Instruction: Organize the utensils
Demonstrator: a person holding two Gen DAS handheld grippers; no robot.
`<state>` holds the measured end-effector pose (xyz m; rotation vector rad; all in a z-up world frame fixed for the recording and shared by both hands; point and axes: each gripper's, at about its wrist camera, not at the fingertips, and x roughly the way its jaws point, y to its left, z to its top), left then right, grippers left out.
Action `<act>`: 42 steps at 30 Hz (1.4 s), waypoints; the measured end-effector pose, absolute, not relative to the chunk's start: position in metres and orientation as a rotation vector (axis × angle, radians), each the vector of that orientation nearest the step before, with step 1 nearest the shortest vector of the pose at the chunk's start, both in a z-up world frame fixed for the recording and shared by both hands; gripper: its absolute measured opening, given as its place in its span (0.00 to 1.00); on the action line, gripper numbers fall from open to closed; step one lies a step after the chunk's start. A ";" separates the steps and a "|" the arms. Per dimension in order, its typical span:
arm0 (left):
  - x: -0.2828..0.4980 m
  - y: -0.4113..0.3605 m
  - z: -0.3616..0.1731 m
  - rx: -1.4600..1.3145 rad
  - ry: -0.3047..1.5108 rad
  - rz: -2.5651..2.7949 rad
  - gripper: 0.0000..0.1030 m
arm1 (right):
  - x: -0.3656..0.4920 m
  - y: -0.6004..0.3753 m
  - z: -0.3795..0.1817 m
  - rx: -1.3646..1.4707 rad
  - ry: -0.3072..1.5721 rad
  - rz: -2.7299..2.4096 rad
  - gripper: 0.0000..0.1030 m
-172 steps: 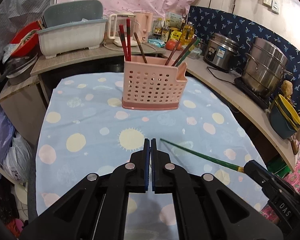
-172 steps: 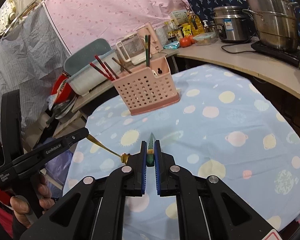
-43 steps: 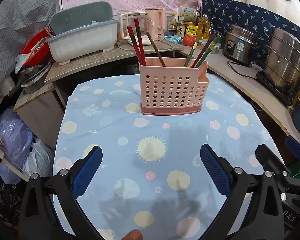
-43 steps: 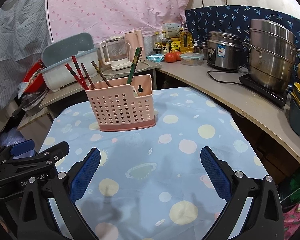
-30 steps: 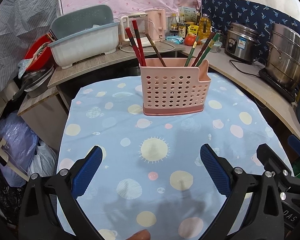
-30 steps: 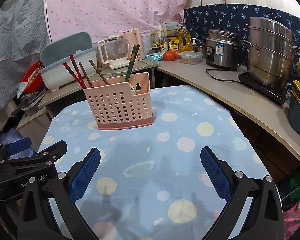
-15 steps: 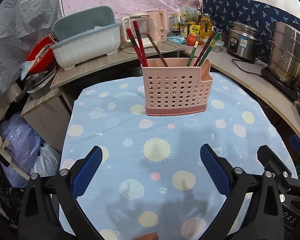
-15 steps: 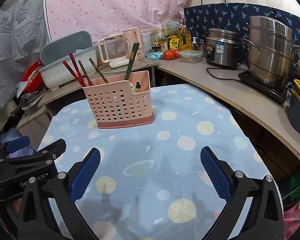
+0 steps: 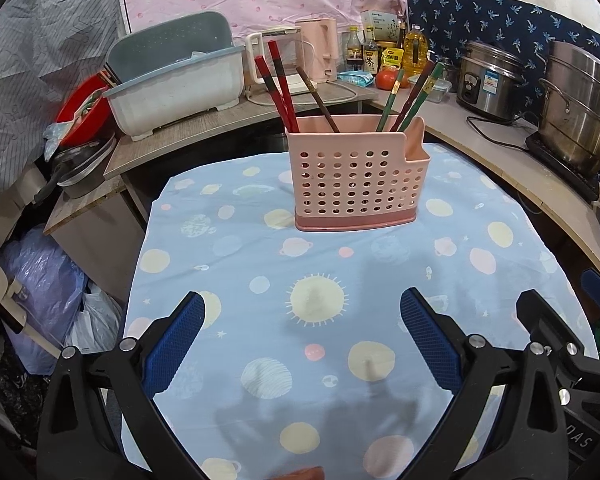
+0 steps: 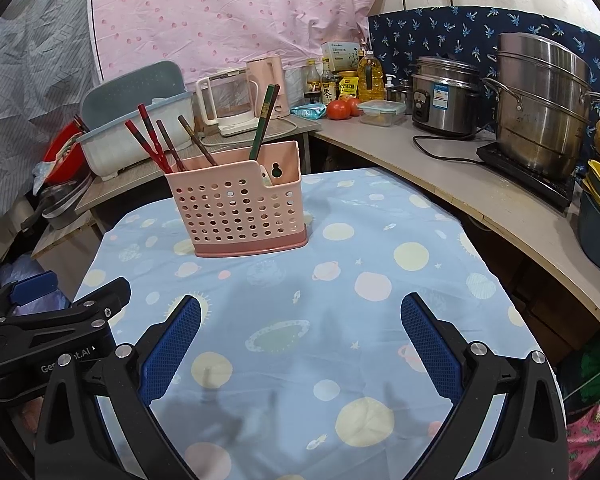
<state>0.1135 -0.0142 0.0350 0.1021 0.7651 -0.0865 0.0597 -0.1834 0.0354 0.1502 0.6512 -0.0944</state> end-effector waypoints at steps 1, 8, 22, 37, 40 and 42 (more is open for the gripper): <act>0.114 -0.014 0.035 0.104 0.766 -0.085 0.91 | 0.060 -0.184 0.035 0.151 0.651 -0.094 0.94; 0.114 -0.016 0.033 0.111 0.768 -0.076 0.91 | 0.060 -0.183 0.034 0.152 0.651 -0.093 0.94; 0.115 -0.016 0.033 0.115 0.770 -0.074 0.91 | 0.062 -0.183 0.029 0.152 0.658 -0.093 0.94; 0.116 -0.010 0.028 0.121 0.776 -0.054 0.90 | 0.066 -0.180 0.025 0.145 0.671 -0.090 0.94; 0.116 -0.009 0.027 0.122 0.783 -0.053 0.90 | 0.066 -0.179 0.024 0.143 0.673 -0.090 0.94; 0.117 -0.010 0.027 0.124 0.786 -0.053 0.90 | 0.066 -0.179 0.024 0.141 0.675 -0.090 0.94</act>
